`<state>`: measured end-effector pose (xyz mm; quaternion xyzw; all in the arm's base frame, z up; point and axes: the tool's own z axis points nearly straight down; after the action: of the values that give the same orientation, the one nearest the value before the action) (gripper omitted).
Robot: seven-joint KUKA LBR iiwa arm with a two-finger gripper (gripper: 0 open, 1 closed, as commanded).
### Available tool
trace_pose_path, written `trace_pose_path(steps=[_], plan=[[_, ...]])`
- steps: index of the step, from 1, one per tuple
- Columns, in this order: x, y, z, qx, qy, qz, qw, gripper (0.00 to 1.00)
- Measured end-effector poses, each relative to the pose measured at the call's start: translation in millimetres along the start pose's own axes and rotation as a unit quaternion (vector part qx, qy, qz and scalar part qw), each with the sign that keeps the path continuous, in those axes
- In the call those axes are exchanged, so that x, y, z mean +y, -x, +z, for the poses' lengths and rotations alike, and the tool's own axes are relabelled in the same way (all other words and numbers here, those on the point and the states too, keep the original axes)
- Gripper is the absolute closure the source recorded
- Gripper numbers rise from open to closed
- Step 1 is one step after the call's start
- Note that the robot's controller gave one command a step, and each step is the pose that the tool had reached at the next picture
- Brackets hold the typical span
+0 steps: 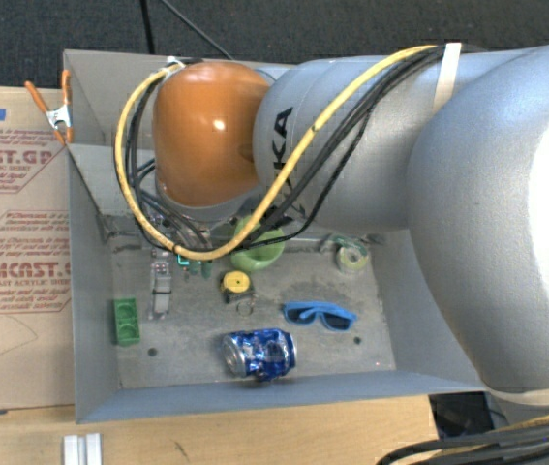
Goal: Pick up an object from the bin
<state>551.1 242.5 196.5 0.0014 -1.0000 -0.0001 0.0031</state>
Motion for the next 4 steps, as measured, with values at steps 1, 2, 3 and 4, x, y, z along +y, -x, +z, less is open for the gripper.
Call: trace_pose_path(steps=[1,2,3,4], plan=[[-7.4,-19.2,116.0,0.0008,-0.001,0.009,1.0,0.0],[-6.6,-16.7,111.1,-0.003,0.001,0.009,1.0,1.0],[-17.9,-66.1,15.8,-0.0057,0.001,-0.036,0.9993,1.0],[-17.7,-66.1,20.5,-0.0029,0.0,-0.036,0.9994,0.0]])
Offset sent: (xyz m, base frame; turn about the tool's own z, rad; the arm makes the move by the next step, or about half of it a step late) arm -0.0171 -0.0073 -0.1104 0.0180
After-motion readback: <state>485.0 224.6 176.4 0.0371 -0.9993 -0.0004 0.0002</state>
